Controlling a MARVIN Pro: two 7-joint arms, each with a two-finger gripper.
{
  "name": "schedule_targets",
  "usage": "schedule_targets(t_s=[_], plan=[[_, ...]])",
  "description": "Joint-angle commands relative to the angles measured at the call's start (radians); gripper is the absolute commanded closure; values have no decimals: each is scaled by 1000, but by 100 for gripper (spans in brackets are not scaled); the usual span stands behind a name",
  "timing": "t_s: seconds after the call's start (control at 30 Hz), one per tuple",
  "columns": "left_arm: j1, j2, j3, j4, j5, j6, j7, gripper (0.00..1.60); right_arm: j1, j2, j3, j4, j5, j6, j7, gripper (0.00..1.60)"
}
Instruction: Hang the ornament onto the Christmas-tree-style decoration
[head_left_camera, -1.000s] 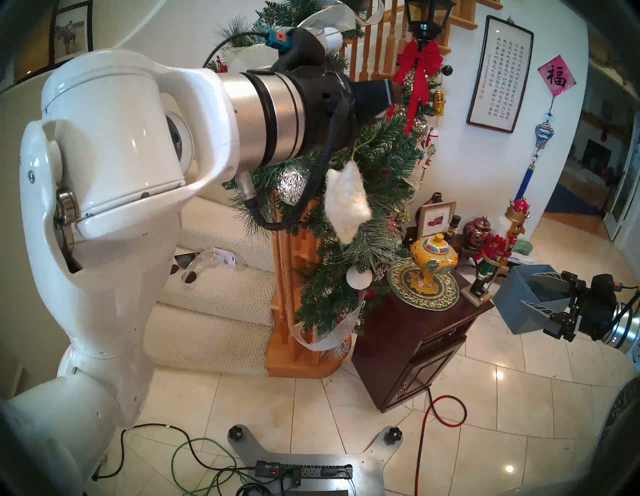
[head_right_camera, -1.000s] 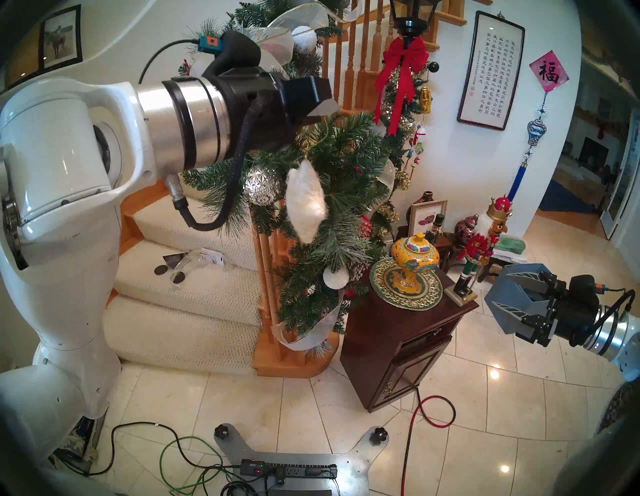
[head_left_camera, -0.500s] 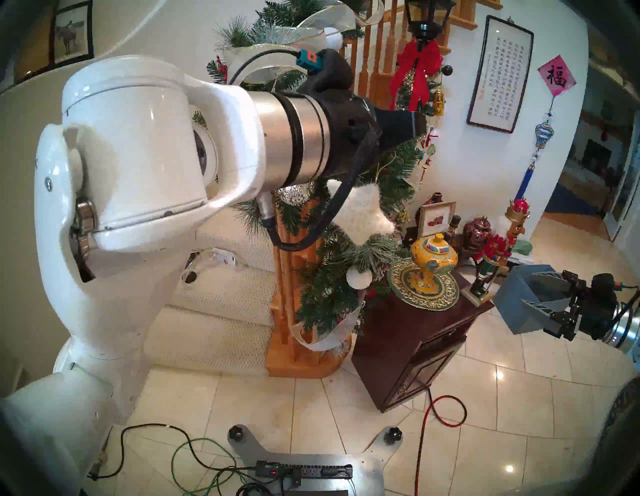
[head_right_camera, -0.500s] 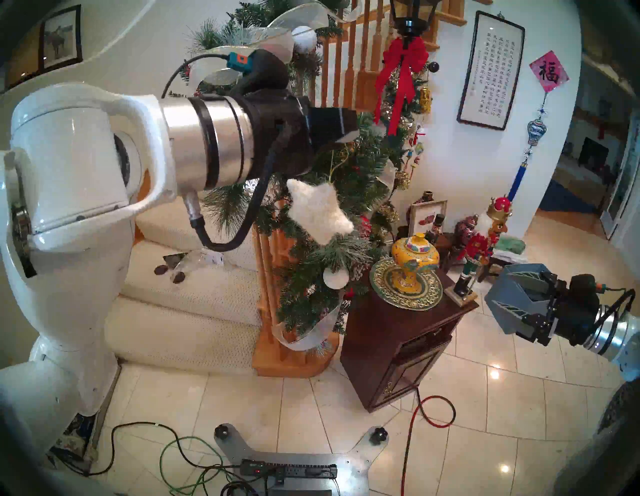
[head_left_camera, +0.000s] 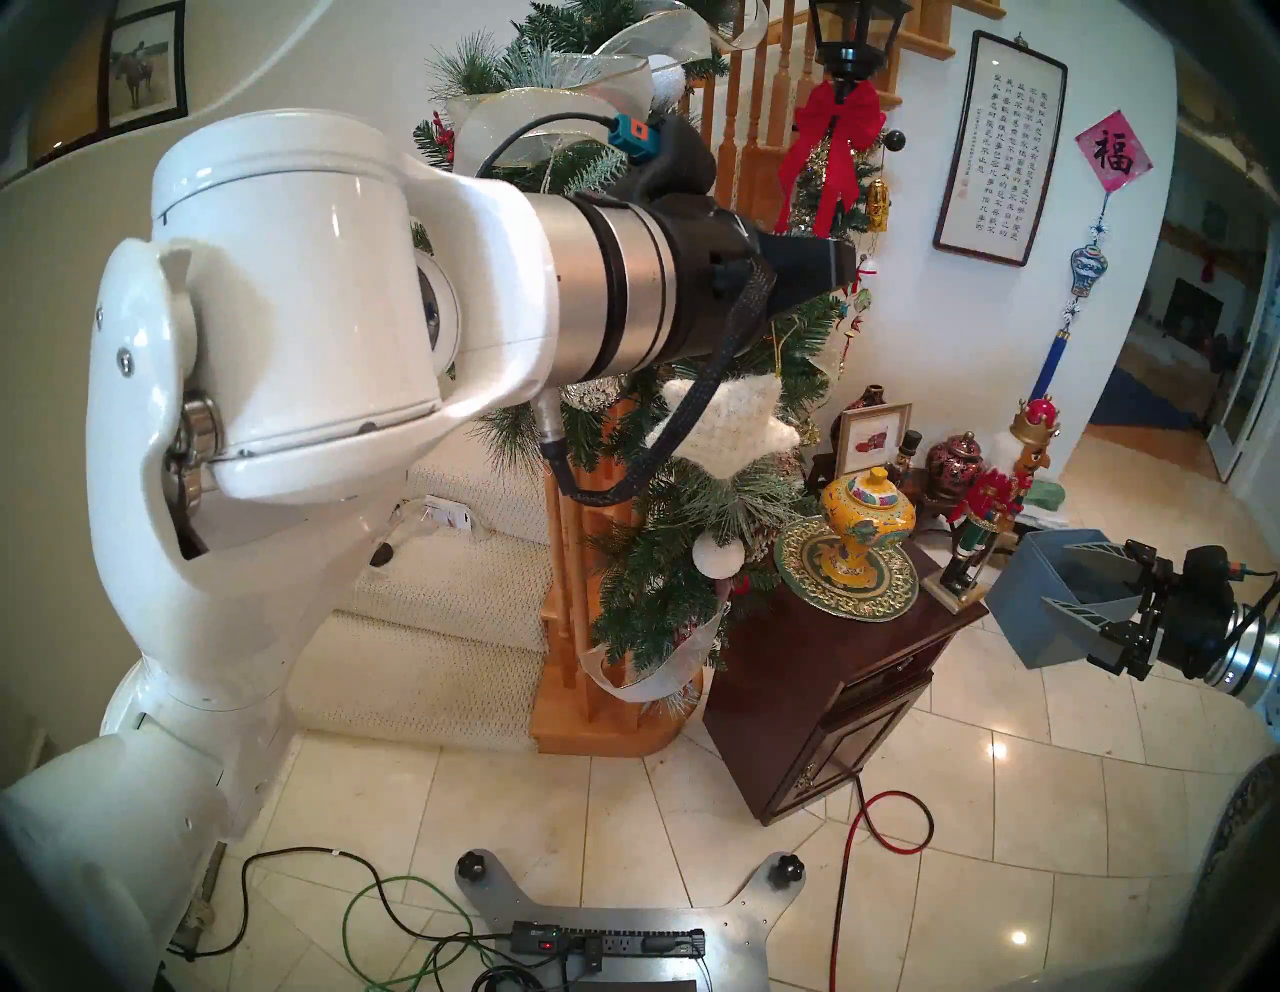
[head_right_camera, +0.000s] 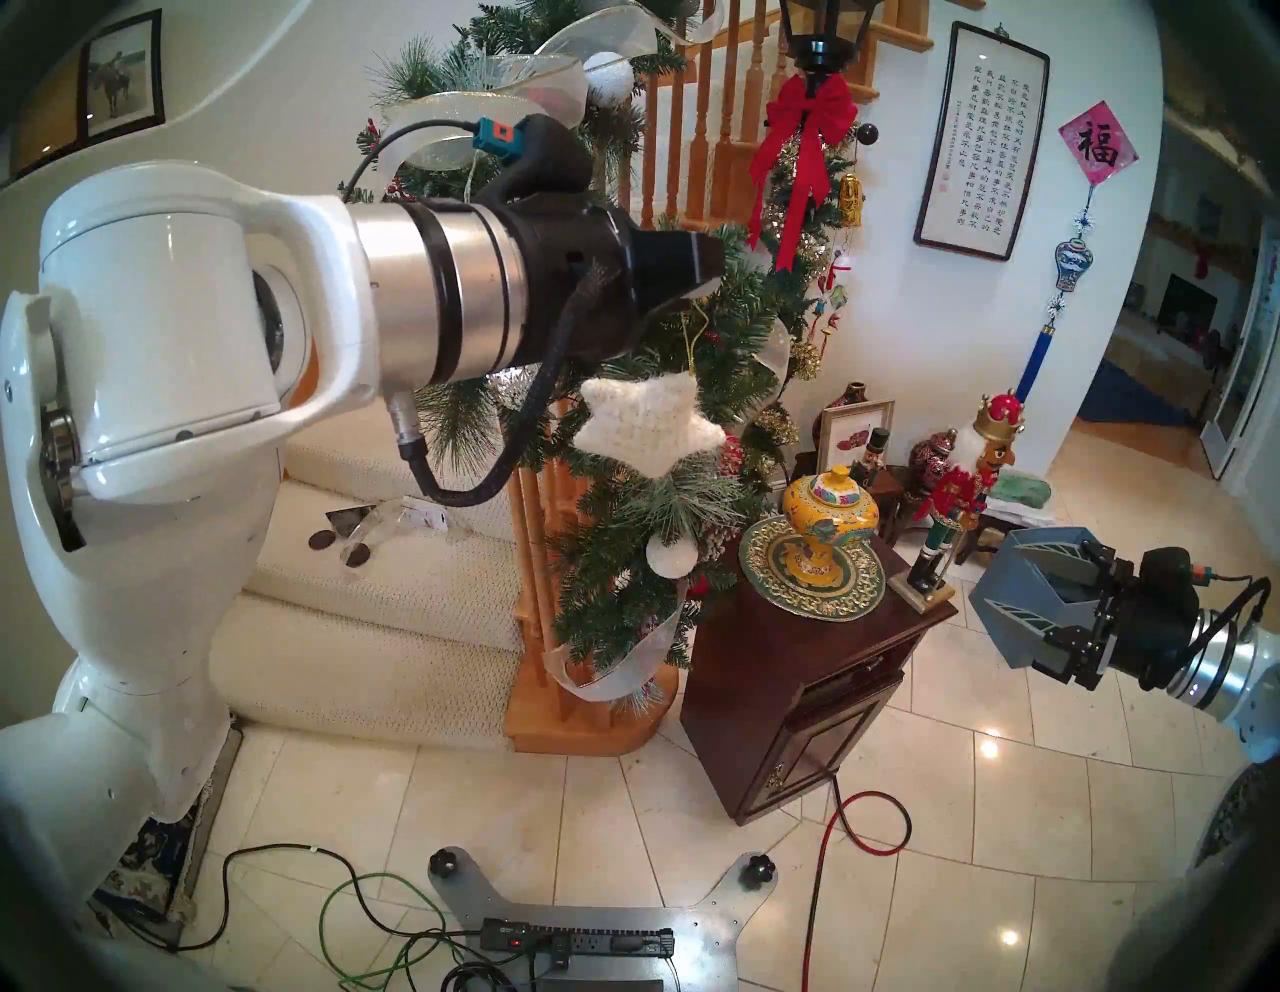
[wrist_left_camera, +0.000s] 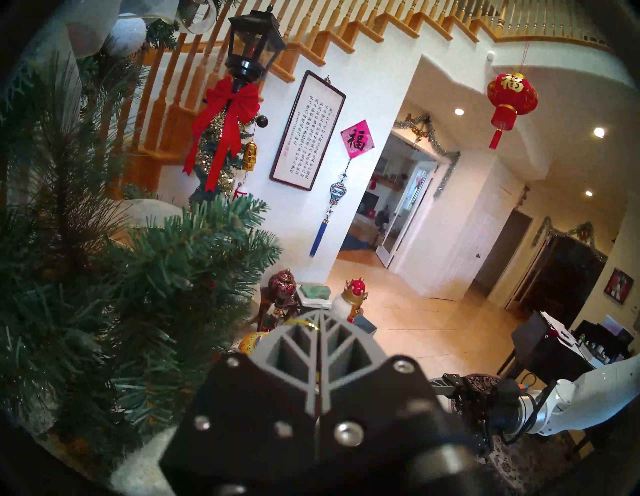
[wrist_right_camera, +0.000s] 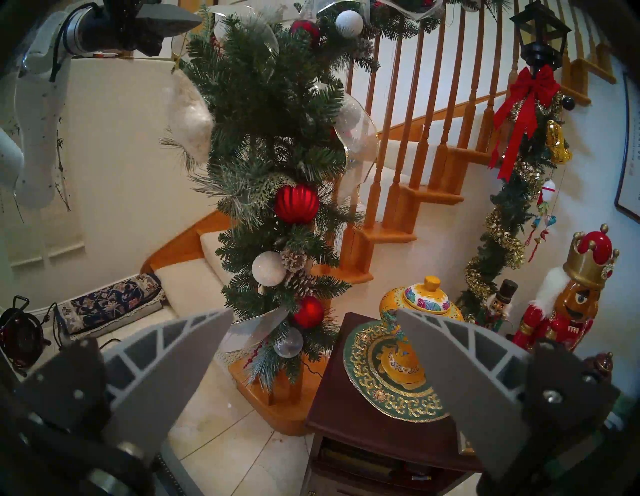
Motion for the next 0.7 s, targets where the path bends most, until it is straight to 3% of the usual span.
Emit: schedule_targets(t_s=[0.0,0.67], plan=[[-23,-5,0,-9,-35,-16,48,160,3,0,3,1,-1,-1,82,0],[-161,-102,-34,-9,-175,-54,26,160,1,0,3,-2,-5,-1,51,0]])
